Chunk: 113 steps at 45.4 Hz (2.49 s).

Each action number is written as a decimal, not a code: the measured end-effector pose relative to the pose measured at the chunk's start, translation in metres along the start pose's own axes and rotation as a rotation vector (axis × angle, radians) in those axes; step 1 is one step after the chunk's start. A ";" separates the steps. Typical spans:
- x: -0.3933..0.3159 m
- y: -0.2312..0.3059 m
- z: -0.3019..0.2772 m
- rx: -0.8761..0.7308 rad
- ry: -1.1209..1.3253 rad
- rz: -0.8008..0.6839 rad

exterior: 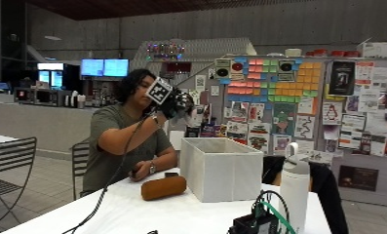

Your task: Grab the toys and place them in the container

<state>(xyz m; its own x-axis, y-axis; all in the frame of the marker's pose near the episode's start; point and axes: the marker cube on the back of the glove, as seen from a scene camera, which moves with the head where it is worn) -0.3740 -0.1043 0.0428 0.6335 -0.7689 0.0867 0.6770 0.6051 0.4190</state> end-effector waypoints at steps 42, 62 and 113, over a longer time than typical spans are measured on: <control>0.050 0.074 0.057 -0.510 0.248 0.066; 0.131 0.282 0.113 -0.882 0.481 0.409; -0.029 0.014 0.048 0.154 -0.532 0.156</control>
<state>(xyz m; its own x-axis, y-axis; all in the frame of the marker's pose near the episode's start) -0.4013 -0.0836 0.0899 0.4191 -0.6954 0.5837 0.5030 0.7131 0.4884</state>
